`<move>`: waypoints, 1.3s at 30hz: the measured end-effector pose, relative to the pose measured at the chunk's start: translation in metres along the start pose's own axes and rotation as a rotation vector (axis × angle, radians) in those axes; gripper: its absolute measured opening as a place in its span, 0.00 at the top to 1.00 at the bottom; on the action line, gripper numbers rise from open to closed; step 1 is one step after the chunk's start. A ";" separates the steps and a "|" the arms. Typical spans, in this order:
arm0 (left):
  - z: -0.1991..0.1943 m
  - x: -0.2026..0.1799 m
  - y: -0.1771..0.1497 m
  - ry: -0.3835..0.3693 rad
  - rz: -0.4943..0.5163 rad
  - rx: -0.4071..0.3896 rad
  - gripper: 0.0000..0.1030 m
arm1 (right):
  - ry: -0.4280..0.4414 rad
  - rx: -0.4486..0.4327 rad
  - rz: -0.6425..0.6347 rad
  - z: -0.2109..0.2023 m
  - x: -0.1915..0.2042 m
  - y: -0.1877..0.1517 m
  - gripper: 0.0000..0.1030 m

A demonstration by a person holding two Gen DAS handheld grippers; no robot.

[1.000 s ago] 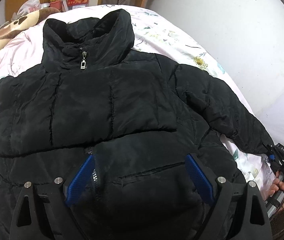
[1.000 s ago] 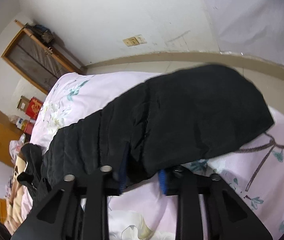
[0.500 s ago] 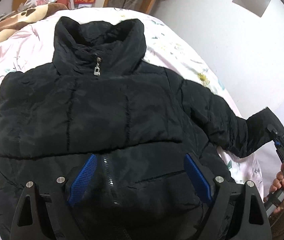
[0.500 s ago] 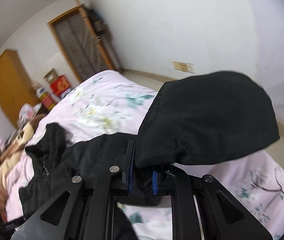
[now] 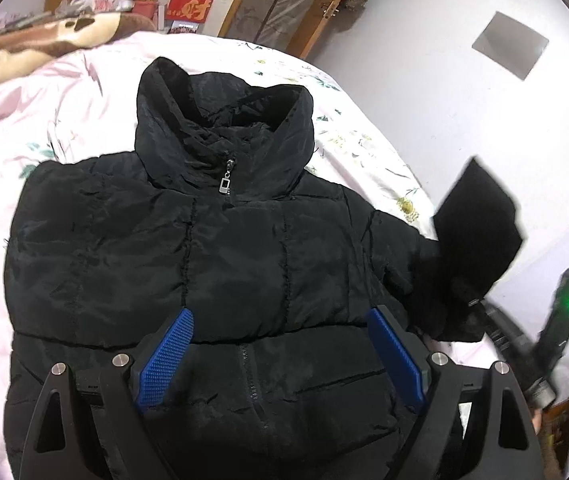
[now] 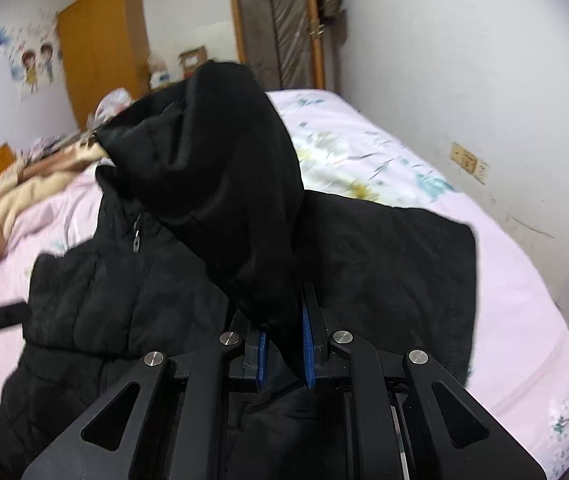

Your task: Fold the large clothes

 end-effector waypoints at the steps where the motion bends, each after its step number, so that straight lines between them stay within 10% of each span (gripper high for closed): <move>1: 0.002 0.001 0.002 -0.014 -0.011 0.009 0.13 | 0.003 0.013 -0.012 0.006 0.006 0.000 0.86; 20: 0.120 -0.026 0.019 -0.194 -0.161 0.347 0.09 | 0.026 0.150 -0.260 0.053 0.060 -0.033 0.79; 27: 0.126 -0.026 0.015 -0.236 -0.217 0.367 0.09 | 0.146 0.139 -0.142 0.036 0.047 -0.039 0.41; 39: 0.073 -0.036 0.040 -0.200 -0.089 0.264 0.01 | 0.200 0.101 -0.044 -0.001 0.018 -0.049 0.40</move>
Point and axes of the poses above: each gripper's, at about its wrist camera, not at the fingertips, and z roughly the way its jaws point, x to its left, y to its top, the point moved 3 cm from there along z, roughly the way its jaws point, and after that the axes turned 14 degrees about -z, right-handed, at the moved point
